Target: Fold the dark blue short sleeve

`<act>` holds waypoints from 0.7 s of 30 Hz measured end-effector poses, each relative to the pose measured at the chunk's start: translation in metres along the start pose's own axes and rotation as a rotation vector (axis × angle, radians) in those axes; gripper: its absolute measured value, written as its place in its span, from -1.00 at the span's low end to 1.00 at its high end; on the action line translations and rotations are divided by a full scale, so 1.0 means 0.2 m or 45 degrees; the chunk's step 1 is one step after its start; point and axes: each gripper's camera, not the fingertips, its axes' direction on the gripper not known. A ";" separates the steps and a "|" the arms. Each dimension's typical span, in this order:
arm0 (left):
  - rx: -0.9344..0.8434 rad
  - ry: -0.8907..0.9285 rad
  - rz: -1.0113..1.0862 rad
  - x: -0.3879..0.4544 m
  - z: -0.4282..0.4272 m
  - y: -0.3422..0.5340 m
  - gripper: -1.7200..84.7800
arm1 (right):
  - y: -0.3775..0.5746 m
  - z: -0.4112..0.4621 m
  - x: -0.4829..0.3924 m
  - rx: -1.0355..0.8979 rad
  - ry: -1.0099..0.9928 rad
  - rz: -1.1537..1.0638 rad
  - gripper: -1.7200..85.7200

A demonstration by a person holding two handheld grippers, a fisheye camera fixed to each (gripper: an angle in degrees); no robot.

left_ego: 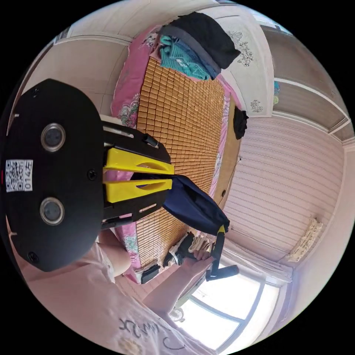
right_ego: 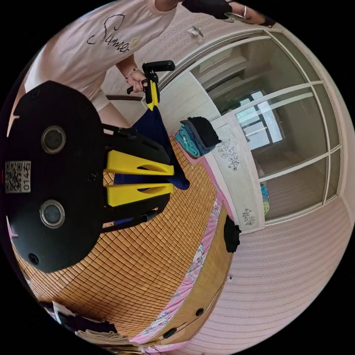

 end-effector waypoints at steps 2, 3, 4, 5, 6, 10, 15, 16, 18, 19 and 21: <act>0.081 -0.074 -0.043 -0.10 -0.17 -0.01 -0.97 | -0.16 0.09 -0.13 0.021 -0.058 -0.097 -0.91; 0.139 -0.133 -0.066 -0.18 -0.29 -0.02 -0.97 | -0.28 0.16 -0.21 0.034 -0.111 -0.159 -0.91; 0.166 -0.163 -0.075 -0.21 -0.35 -0.03 -0.97 | -0.34 0.19 -0.26 0.038 -0.141 -0.188 -0.91; 0.221 -0.223 -0.088 -0.28 -0.46 -0.05 -0.97 | -0.48 0.27 -0.34 0.045 -0.199 -0.243 -0.91; 0.267 -0.302 -0.081 -0.36 -0.57 -0.09 -0.97 | -0.63 0.35 -0.44 0.048 -0.251 -0.301 -0.90; 0.392 -0.530 -0.148 -0.71 -0.87 -0.30 -0.93 | -1.19 0.66 -0.79 0.045 -0.333 -0.455 -0.88; 0.335 -0.924 -0.604 -1.44 -1.06 -0.54 -0.78 | -1.88 1.49 -1.23 -0.249 -0.126 -0.372 -0.72; 0.313 -0.955 -0.659 -1.49 -1.06 -0.52 -0.78 | -1.89 1.58 -1.25 -0.327 -0.098 -0.368 -0.71; 0.308 -0.884 -0.696 -1.53 -1.06 -0.39 -0.78 | -1.78 1.70 -1.25 -0.424 -0.116 -0.360 -0.71; 0.311 -0.870 -0.668 -1.51 -1.05 -0.35 -0.78 | -1.73 1.69 -1.23 -0.409 -0.128 -0.377 -0.71; 0.253 -0.839 -0.532 -1.34 -0.93 -0.19 -0.81 | -1.45 1.61 -1.08 -0.399 -0.118 -0.418 -0.71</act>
